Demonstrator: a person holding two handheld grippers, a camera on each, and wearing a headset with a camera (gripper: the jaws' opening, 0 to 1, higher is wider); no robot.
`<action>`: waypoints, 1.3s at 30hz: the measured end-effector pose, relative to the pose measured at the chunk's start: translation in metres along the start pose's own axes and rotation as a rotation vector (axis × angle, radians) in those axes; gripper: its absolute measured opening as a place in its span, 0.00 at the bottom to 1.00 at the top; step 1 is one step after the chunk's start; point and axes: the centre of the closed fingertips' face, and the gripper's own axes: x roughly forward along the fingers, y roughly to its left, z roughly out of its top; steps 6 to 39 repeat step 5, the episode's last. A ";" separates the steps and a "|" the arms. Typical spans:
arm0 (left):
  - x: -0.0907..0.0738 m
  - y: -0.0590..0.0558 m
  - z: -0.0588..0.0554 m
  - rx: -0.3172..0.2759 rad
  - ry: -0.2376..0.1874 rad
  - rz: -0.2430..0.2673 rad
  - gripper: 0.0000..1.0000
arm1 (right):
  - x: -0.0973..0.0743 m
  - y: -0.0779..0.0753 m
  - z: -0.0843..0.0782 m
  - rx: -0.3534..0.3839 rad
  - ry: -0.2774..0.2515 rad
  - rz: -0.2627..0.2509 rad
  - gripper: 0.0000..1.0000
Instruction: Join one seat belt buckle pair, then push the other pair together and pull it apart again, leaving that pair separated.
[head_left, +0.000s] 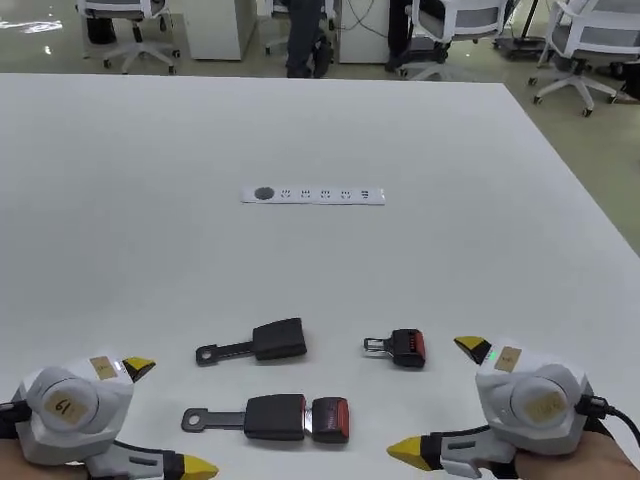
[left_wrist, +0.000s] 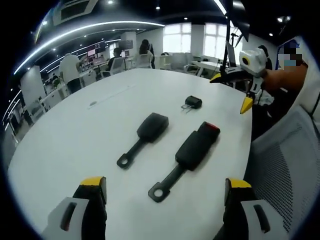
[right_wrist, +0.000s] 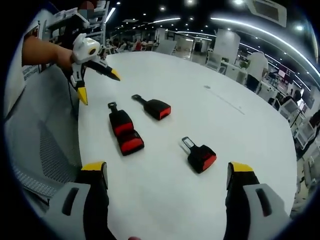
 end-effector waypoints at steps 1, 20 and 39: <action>0.000 0.000 0.000 0.000 0.004 0.000 1.00 | 0.000 0.000 0.000 0.007 0.002 0.000 1.00; 0.004 0.002 -0.001 0.002 0.001 0.007 1.00 | 0.004 0.001 0.000 0.005 -0.018 0.008 1.00; 0.004 0.002 -0.001 0.002 0.001 0.007 1.00 | 0.004 0.001 0.000 0.005 -0.018 0.008 1.00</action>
